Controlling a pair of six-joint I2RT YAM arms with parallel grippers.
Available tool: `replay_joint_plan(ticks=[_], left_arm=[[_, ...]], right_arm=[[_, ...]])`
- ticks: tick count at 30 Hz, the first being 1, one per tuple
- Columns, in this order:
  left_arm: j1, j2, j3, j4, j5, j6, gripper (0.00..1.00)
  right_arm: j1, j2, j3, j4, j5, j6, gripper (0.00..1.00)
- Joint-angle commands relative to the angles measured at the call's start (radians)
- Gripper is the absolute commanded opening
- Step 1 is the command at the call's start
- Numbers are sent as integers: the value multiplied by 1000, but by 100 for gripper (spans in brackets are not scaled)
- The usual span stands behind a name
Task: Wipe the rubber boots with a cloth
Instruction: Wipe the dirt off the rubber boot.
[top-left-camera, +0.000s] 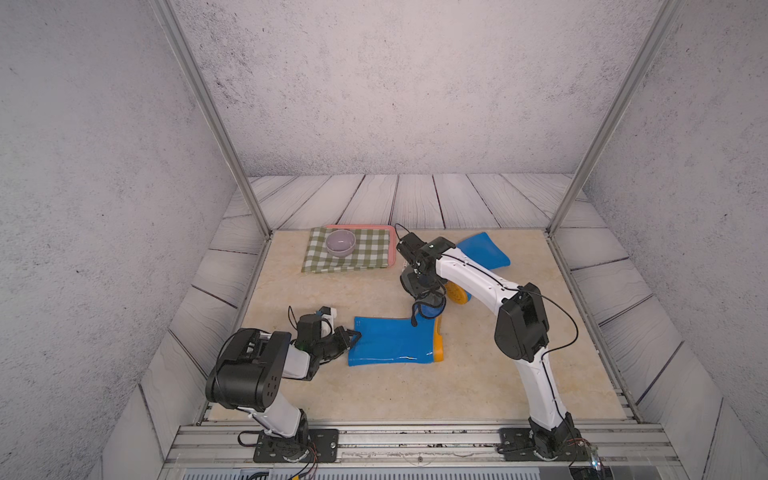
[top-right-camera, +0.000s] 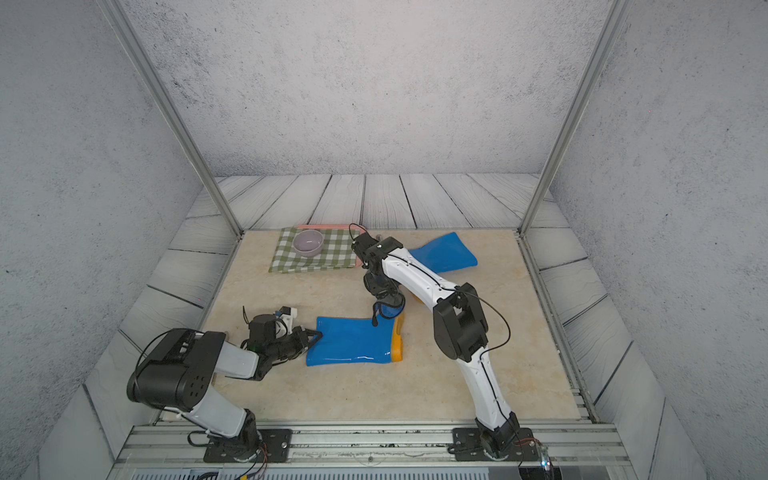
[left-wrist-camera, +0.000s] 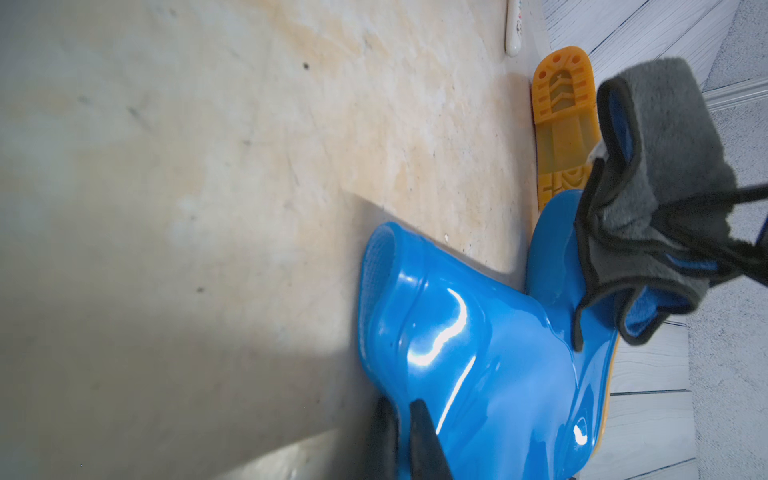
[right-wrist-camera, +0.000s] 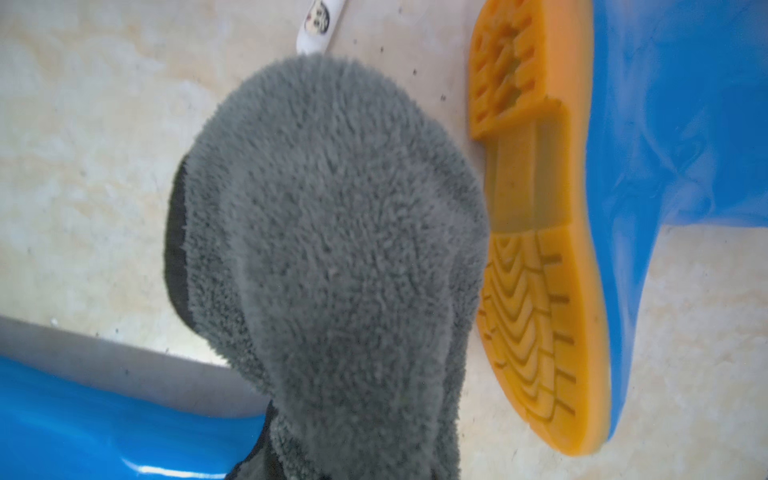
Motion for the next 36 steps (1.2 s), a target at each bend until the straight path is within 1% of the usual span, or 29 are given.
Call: replay_joint_plan(ticks=[1, 5, 13, 21, 28, 36], left_arm=[[-9, 56, 16, -68, -30, 30, 0], [-9, 58, 18, -71, -30, 31, 0], [-8, 83, 23, -54, -21, 26, 0], [-6, 97, 23, -38, -16, 18, 0], [-6, 86, 15, -34, -18, 16, 0], [-4, 74, 3, -29, -24, 13, 0]], right_arm=[[-17, 88, 111, -73, -23, -35, 0], [-25, 139, 173, -94, -34, -37, 0], [-28, 126, 124, -77, -45, -26, 0], [-28, 60, 17, -72, -66, -10, 0], [-16, -61, -152, -29, -85, 17, 0], [29, -167, -301, 0, -87, 49, 0]])
